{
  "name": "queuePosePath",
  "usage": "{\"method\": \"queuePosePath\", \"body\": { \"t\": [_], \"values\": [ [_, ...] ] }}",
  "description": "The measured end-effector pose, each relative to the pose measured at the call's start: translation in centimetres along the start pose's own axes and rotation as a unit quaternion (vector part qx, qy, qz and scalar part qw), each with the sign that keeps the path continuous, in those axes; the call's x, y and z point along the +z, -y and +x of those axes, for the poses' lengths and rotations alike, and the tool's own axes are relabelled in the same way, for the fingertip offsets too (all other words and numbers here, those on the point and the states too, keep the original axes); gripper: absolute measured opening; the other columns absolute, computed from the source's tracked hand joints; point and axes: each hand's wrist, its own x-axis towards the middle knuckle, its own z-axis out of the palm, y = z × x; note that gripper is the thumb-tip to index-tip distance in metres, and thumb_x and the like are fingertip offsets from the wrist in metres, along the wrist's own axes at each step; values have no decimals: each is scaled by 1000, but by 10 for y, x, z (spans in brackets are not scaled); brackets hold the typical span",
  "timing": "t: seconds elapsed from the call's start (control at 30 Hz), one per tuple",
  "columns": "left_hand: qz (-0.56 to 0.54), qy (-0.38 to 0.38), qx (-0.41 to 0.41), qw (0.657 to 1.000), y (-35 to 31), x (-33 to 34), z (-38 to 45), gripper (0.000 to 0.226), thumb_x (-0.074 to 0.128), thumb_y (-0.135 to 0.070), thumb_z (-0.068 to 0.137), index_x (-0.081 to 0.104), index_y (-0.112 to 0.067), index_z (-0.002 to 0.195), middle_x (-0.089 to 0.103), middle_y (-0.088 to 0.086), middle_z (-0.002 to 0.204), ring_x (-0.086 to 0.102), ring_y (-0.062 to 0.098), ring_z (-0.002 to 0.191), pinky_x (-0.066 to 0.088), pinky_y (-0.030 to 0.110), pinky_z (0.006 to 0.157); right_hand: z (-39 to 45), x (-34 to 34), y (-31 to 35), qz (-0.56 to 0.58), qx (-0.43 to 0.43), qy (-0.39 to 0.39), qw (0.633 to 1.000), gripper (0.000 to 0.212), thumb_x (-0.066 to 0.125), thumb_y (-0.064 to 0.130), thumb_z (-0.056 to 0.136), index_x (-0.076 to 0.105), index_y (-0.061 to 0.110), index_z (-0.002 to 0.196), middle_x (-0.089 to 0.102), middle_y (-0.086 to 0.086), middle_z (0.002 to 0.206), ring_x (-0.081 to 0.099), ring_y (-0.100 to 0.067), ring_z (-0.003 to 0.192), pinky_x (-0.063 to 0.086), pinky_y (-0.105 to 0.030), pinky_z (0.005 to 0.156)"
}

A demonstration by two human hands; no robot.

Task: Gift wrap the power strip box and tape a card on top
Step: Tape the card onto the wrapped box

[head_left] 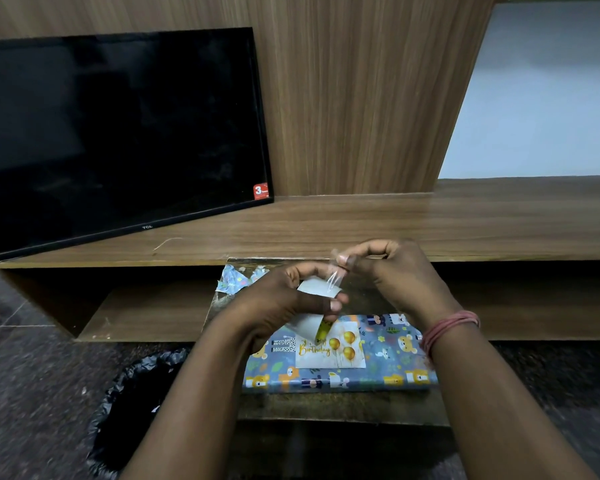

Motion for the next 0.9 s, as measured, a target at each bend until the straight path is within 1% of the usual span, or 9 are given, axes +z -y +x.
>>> {"method": "queuePosePath", "body": {
  "t": [0.07,0.17,0.23,0.33,0.43,0.5,0.63,0.77,0.9],
  "values": [
    [-5,-4,-9,1000,0,0,0,52,81,3,73,68,-6,122,72,23,110,64,25,75,56,43,86,0,-2,-2,-34,2,17,999,20,78,33,87,79,21,103,77,9,92,72,-9,91,55,-30,87],
    [-14,1,-33,999,2,-1,0,54,82,1,70,68,-9,121,72,22,108,64,25,75,55,45,86,6,-4,-12,-44,14,19,999,52,77,40,86,62,25,134,68,1,103,69,-14,98,53,-35,97],
    [-34,7,-42,999,3,1,0,56,80,4,70,66,-6,124,70,22,105,62,25,73,56,41,81,10,-10,-17,-29,21,-6,999,42,75,39,88,67,24,126,71,-1,107,69,-14,99,54,-33,94],
    [-51,9,-47,998,5,2,3,58,77,7,74,63,-4,129,70,23,107,61,26,74,57,38,76,15,-31,-32,-57,12,-59,997,9,72,25,93,77,19,88,75,10,84,67,-2,77,53,-26,76],
    [-51,2,-53,997,6,2,5,60,79,4,74,63,-6,130,71,25,113,63,27,78,59,37,79,20,-56,-64,-189,79,-105,973,24,65,10,88,66,12,64,70,1,68,63,-15,65,55,-34,73],
    [-51,4,-51,997,7,4,6,59,79,3,74,64,-7,130,71,27,115,64,26,78,59,36,80,22,-68,-84,-275,123,-109,947,19,59,9,84,63,10,65,71,-6,74,68,-27,75,56,-38,78],
    [-52,-2,-43,998,5,10,7,56,78,-1,74,66,-10,128,71,27,117,67,20,74,61,33,75,27,-70,-101,-336,193,-84,918,4,68,13,85,71,11,83,73,-13,93,70,-32,89,59,-39,82],
    [-64,-5,-39,997,5,15,8,38,69,-11,90,65,-9,128,73,21,113,65,21,71,58,37,73,23,-62,-98,-360,210,-65,907,20,71,19,90,67,3,102,68,-15,99,64,-32,93,48,-30,76],
    [-57,-10,-32,998,6,12,9,31,63,-9,96,66,-10,127,73,19,113,66,23,73,58,41,75,21,-57,-98,-366,218,-69,902,23,73,20,88,67,4,104,69,-18,109,65,-34,102,46,-30,75]
  ]
}}
